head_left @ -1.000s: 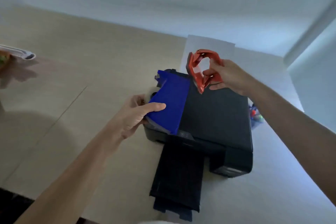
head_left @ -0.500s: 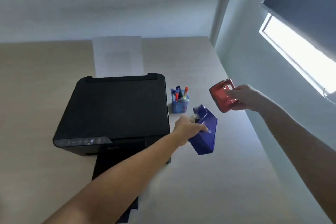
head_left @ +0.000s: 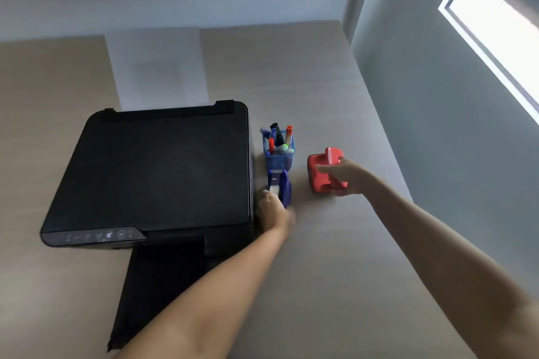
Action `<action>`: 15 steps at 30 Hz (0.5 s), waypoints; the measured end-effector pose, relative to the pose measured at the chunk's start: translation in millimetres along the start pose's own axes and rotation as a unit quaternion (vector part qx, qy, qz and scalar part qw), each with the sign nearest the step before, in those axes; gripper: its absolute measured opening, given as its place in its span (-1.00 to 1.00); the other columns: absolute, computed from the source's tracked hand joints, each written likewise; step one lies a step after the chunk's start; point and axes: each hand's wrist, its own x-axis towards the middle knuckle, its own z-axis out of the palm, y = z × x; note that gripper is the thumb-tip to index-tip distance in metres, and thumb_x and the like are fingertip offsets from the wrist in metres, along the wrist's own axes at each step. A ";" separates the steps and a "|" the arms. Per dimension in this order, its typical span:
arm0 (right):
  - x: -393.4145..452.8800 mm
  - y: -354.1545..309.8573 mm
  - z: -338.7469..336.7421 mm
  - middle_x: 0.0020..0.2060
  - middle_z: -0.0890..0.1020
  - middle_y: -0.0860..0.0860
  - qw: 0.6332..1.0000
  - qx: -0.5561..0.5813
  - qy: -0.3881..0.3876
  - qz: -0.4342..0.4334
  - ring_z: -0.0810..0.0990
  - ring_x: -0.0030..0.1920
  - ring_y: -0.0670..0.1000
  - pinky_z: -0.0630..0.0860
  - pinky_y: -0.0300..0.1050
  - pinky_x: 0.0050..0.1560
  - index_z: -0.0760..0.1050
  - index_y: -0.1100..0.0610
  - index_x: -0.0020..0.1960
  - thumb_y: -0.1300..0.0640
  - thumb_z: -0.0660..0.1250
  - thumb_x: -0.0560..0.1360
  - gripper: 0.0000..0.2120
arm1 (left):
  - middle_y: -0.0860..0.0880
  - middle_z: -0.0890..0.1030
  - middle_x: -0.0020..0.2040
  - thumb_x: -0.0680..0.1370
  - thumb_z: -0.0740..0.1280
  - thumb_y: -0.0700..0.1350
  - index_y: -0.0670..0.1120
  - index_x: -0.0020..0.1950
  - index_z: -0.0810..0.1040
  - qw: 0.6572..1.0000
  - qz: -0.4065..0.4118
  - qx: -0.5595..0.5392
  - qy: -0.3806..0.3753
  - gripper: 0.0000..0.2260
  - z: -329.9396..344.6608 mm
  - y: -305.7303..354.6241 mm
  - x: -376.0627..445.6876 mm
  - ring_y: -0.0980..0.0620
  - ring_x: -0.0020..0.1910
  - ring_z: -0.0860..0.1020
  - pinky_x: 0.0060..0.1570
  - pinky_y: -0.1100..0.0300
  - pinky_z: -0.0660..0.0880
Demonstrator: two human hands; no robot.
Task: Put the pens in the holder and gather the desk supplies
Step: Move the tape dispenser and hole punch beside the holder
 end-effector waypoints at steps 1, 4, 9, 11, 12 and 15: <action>6.8 -1.9 5.9 0.07 0.42 0.12 1.000 0.003 -0.003 0.004 0.48 0.06 0.13 0.61 0.13 0.03 0.28 0.14 0.25 -0.01 0.46 0.39 -0.44 | -0.22 0.58 0.14 0.44 0.37 -0.16 -0.25 0.15 0.40 1.000 0.006 0.017 -0.001 -0.66 4.4 -1.6 -0.1 -0.24 0.11 0.58 0.03 -0.01 0.52; 13.9 -9.8 20.1 -0.05 0.42 0.09 1.000 -0.001 0.000 0.022 0.48 0.01 0.14 0.58 0.17 0.11 0.26 0.16 0.17 -0.03 0.43 0.42 -0.51 | -0.19 0.54 0.20 0.48 0.35 -0.13 -0.24 0.22 0.35 0.999 0.010 0.048 -0.003 -0.62 10.7 1.9 -3.1 -0.19 0.18 0.55 0.10 0.02 0.47; 25.1 -20.0 38.4 -0.20 0.42 0.08 0.998 -0.051 0.010 0.033 0.54 -0.15 0.12 0.59 -0.01 -0.16 0.29 0.18 0.11 -0.13 0.39 0.43 -0.51 | -0.20 0.55 0.22 0.46 0.40 -0.09 -0.24 0.27 0.32 0.998 -0.018 0.052 -0.002 -0.53 13.0 8.5 3.5 -0.20 0.18 0.57 0.11 0.01 0.51; 27.3 -22.2 41.6 -0.14 0.45 0.11 0.997 -0.072 0.014 0.025 0.54 -0.14 0.14 0.59 -0.03 -0.23 0.30 0.19 0.06 -0.16 0.36 0.43 -0.52 | -0.20 0.55 0.23 0.45 0.42 -0.09 -0.24 0.28 0.31 0.998 -0.027 0.051 -0.003 -0.50 11.0 9.4 3.6 -0.19 0.20 0.57 0.12 0.01 0.51; 26.1 -22.9 42.1 -0.11 0.44 0.12 0.996 -0.081 0.019 0.021 0.56 -0.12 0.15 0.62 -0.01 -0.18 0.31 0.20 0.04 -0.17 0.35 0.44 -0.52 | -0.20 0.55 0.24 0.45 0.43 -0.09 -0.23 0.29 0.30 0.998 -0.031 0.046 -0.008 -0.48 9.9 9.9 3.3 -0.19 0.21 0.56 0.12 0.02 0.51; 26.0 -21.2 38.4 -0.13 0.46 0.14 0.991 -0.125 0.032 -0.020 0.63 -0.01 0.23 0.63 0.17 0.02 0.38 0.29 0.02 -0.22 0.31 0.43 -0.45 | -0.20 0.54 0.26 0.41 0.49 -0.06 -0.23 0.31 0.29 0.999 -0.036 0.021 -0.030 -0.40 10.0 9.6 3.7 -0.17 0.23 0.55 0.12 0.03 0.51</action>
